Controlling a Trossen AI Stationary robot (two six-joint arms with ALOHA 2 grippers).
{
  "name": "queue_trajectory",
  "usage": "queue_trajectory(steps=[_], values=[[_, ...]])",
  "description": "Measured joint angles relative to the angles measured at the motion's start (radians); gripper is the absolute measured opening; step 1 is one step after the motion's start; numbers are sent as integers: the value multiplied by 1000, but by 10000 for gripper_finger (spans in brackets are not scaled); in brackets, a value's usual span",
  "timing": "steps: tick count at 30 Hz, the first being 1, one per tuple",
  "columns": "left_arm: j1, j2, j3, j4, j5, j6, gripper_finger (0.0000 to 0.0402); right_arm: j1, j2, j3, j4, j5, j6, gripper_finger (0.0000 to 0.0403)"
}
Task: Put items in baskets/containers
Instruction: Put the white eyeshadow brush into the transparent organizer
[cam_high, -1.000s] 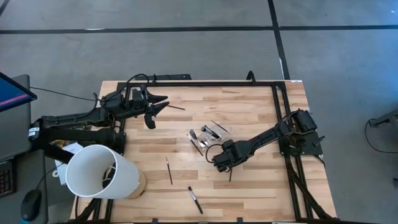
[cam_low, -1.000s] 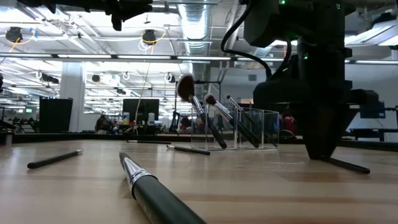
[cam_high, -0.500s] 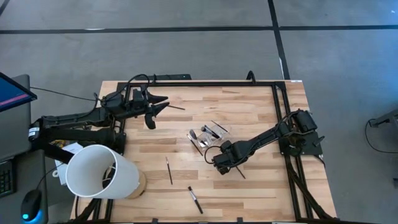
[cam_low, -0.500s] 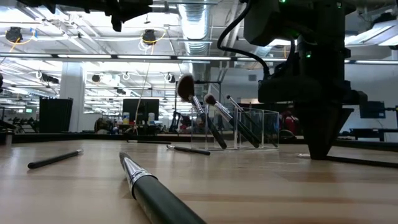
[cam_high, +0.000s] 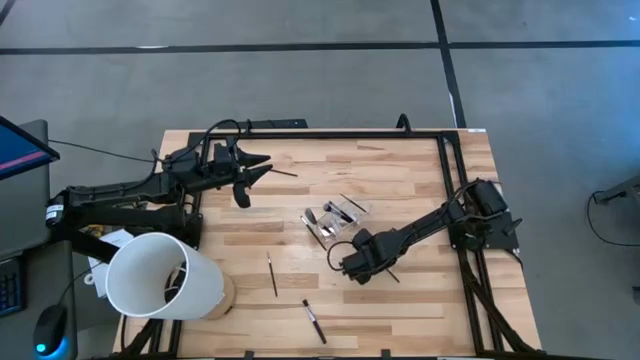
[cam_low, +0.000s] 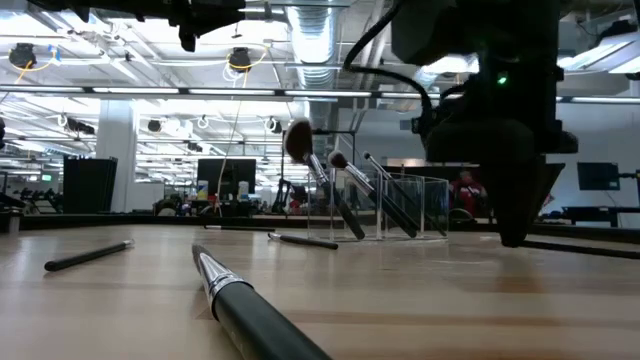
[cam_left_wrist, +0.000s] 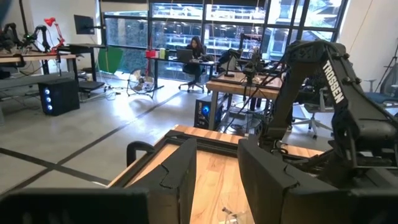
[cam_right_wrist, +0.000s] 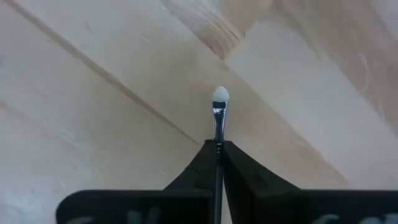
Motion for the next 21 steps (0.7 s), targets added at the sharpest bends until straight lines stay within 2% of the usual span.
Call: queue_trajectory(steps=[5,9,14,18,21], values=[[0,0,0,-2,0,0,116,47,-25,1,-17,64,13,5],[0,0,0,-3,0,0,116,82,-80,1,-25,174,42,4],[0,0,0,-7,0,0,116,126,-203,1,-25,380,48,3],[0,0,0,-7,0,0,116,150,-311,-21,-25,612,29,3],[0,0,0,-7,0,0,116,140,-372,-41,-20,747,-14,3]])
